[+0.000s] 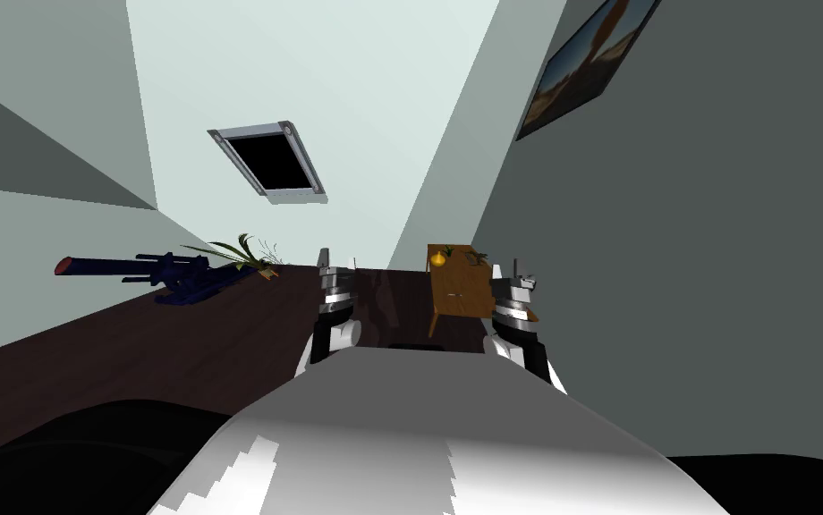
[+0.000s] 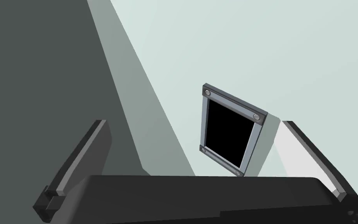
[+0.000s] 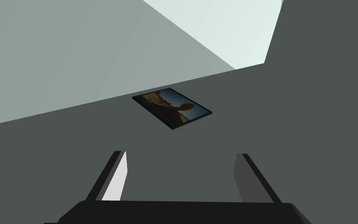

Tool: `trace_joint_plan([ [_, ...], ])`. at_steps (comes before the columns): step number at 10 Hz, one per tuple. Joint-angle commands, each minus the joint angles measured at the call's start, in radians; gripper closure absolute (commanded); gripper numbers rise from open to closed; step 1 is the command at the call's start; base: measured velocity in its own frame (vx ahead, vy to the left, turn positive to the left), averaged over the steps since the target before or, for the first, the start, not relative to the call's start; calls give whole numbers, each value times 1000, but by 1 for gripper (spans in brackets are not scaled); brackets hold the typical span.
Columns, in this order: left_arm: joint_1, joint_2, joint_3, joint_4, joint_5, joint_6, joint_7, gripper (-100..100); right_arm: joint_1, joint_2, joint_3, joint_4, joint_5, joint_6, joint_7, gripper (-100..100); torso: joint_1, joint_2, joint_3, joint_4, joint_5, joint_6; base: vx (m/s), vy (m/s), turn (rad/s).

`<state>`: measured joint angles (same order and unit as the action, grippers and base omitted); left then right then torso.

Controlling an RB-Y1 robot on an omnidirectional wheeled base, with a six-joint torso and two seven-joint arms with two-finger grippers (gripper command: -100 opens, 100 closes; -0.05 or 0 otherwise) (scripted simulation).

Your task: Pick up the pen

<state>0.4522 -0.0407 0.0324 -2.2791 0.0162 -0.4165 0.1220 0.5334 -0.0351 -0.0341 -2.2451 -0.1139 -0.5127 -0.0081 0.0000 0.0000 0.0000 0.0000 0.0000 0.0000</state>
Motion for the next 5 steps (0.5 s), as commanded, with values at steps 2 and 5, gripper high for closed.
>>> trace_joint_plan([
  [2,0,0,0,0,0,0,0,0,-6,-62,7,33,26,-16,23,-100,3,-1,0,0,1,0,19,75,24],
  [5,0,0,0,0,0,0,0,0,-16,-134,21,88,74,-42,62,-100,8,-3,-2,-1,2,0,41,114,28],
])
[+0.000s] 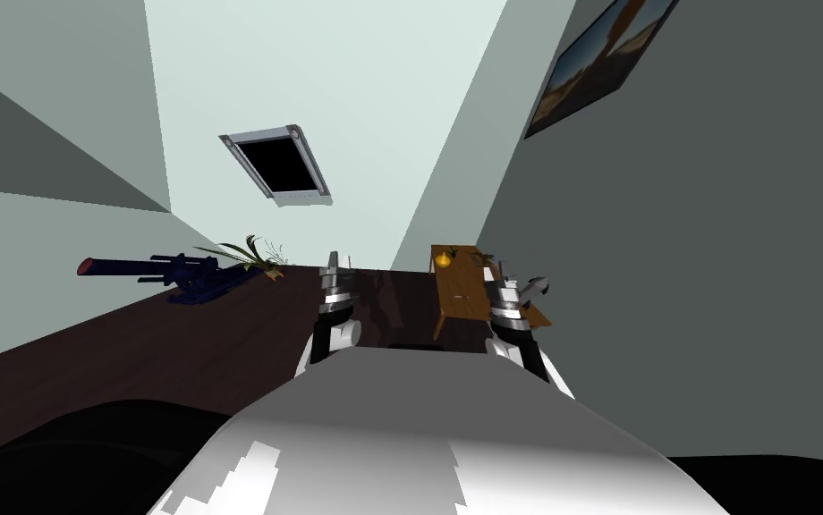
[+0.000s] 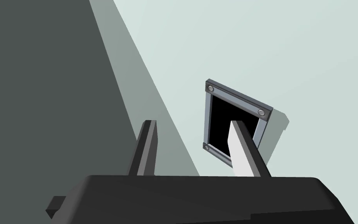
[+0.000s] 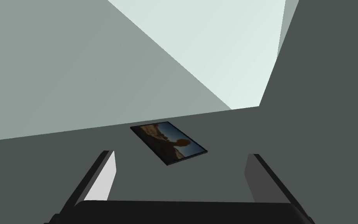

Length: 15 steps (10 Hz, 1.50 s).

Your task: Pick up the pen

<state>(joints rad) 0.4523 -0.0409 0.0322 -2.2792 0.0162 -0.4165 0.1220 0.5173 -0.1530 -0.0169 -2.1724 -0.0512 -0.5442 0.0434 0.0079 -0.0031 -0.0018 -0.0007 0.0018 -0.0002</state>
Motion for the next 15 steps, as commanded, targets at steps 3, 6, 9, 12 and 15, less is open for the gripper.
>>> trace_joint_plan([
  [3,0,0,0,0,0,0,0,0,-13,-102,23,93,85,-44,63,-100,1,0,0,0,0,0,41,136,46],
  [6,0,0,0,0,0,0,0,0,-28,-191,46,188,177,-81,125,-100,4,-3,-1,-1,1,0,80,164,57],
  [9,0,0,0,0,0,0,0,0,-39,-258,63,264,255,-105,169,-100,-1,-2,-1,0,0,0,66,109,46],
  [12,0,0,0,0,0,0,0,0,-50,-321,80,345,334,-128,214,-100,-1,-1,0,0,0,0,63,103,48],
  [15,0,0,0,0,0,0,0,0,-62,-382,98,416,409,-148,258,-100,-4,0,0,0,-1,0,61,75,62],
])
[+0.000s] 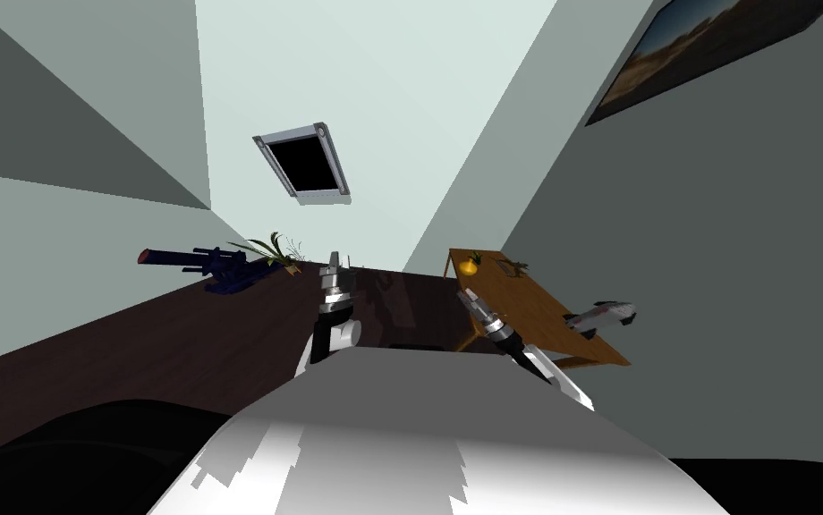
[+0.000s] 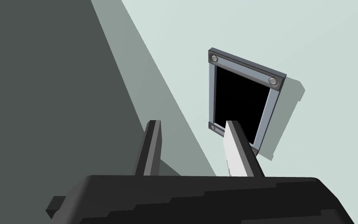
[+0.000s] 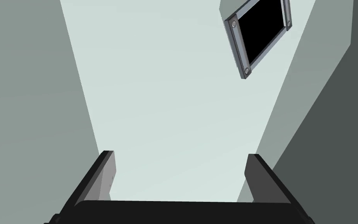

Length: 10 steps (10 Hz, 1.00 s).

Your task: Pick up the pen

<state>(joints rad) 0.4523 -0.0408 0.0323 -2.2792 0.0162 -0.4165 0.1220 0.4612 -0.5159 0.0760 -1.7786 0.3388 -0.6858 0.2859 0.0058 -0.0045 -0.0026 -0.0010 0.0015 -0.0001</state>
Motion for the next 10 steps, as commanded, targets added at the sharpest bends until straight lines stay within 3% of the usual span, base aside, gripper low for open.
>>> trace_joint_plan([
  [1,0,0,0,0,0,0,0,0,-6,-19,5,37,42,-7,16,-100,0,0,0,0,0,0,74,65,22],
  [4,0,0,0,0,0,0,0,0,-18,-79,24,118,130,-23,59,-100,-3,1,0,0,-1,0,65,50,56],
  [7,0,0,0,0,0,0,0,0,-24,-109,34,178,198,-29,79,-100,-4,1,1,0,-1,0,58,33,39],
  [8,0,0,0,0,0,0,0,0,-30,-138,44,224,233,-34,99,-100,-4,1,1,0,-1,0,70,25,88],
  [9,0,0,0,0,0,0,0,0,-30,-138,44,227,254,-34,99,-100,-5,1,0,0,-1,0,56,18,34],
  [10,0,0,0,0,0,0,0,0,-36,-167,54,256,289,-37,118,-100,-5,1,1,0,-1,1,57,15,72],
])
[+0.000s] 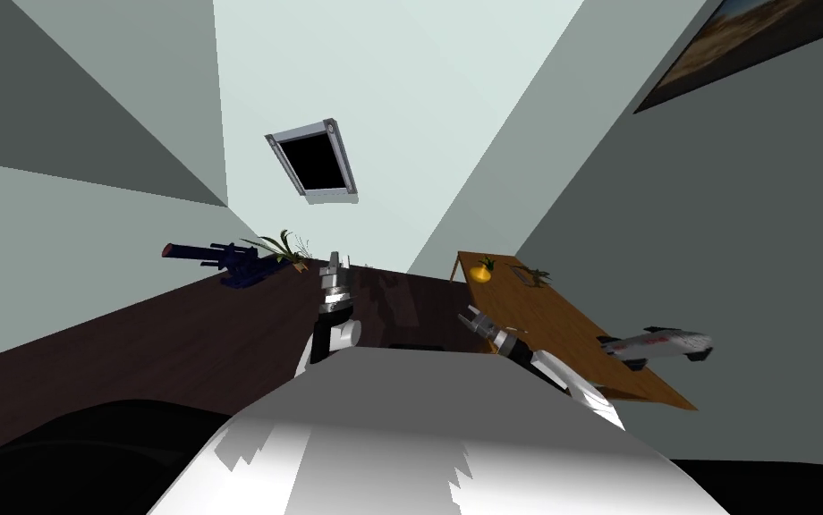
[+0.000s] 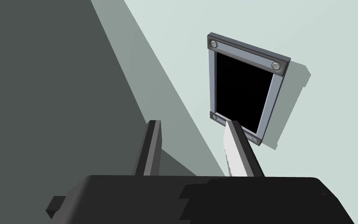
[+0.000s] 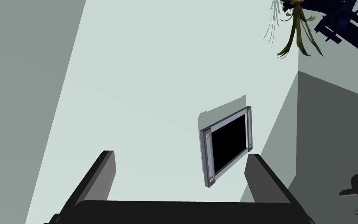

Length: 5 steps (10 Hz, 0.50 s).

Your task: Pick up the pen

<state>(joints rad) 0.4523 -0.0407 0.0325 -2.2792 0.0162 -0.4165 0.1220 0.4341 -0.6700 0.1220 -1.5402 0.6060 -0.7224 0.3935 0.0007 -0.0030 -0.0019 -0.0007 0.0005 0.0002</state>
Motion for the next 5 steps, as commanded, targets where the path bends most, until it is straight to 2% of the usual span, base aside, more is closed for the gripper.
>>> trace_joint_plan([
  [1,0,0,0,0,0,0,0,0,-9,-13,8,38,45,-1,10,-100,0,0,0,0,0,0,53,10,36],
  [2,0,0,0,0,0,0,0,0,-15,-41,17,75,78,-3,28,-100,0,0,0,0,0,0,67,8,65],
  [3,0,0,0,0,0,0,0,0,-15,-41,17,88,104,-3,28,-100,0,0,0,0,0,0,60,3,41],
  [4,0,0,0,0,0,0,0,0,-22,-68,26,137,136,-5,46,-100,-1,0,0,0,0,0,78,1,78],
  [5,0,0,0,0,0,0,0,0,-22,-68,26,139,165,-5,46,-100,-1,-1,-1,0,0,0,66,-5,44],
])
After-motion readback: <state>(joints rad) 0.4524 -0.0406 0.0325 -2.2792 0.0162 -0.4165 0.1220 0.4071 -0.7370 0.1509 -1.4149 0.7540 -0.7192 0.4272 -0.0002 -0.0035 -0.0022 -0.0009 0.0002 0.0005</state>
